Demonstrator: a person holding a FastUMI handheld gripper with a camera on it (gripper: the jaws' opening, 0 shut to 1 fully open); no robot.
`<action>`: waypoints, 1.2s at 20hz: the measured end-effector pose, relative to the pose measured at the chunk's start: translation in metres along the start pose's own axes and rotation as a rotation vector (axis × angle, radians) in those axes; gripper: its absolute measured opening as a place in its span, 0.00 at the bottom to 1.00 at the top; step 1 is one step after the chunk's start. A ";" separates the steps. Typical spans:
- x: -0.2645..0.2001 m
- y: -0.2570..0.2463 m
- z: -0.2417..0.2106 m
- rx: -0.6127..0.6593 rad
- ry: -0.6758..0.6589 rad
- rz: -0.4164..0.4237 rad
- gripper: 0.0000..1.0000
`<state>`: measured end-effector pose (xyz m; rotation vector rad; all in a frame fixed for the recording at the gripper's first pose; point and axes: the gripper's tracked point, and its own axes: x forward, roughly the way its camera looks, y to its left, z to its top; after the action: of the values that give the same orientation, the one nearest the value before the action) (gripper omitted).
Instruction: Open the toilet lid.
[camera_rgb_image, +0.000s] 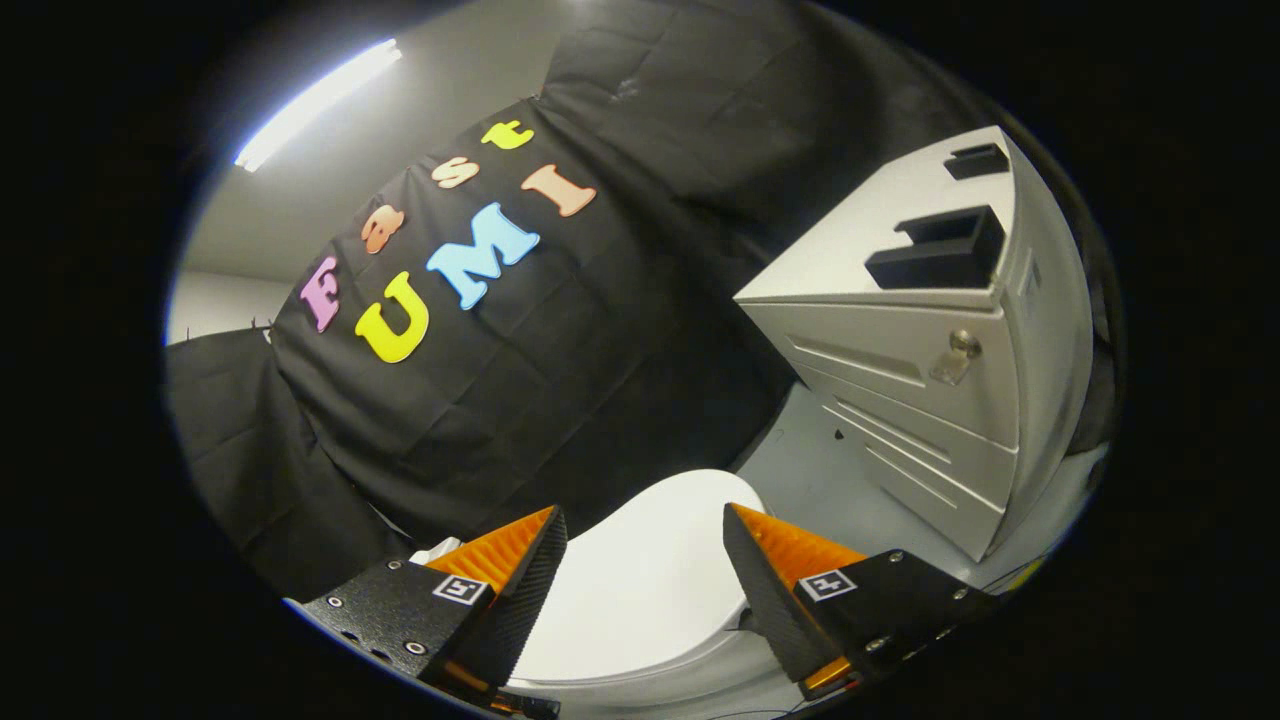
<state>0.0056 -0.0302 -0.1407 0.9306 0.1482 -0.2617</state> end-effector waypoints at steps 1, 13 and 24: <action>0.001 -0.007 -0.005 0.034 0.010 -0.017 0.97; 0.016 -0.064 -0.052 0.252 0.105 -0.175 0.95; 0.023 -0.101 -0.110 0.422 0.252 -0.233 0.82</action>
<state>-0.0028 -0.0022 -0.2889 1.3679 0.4477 -0.4004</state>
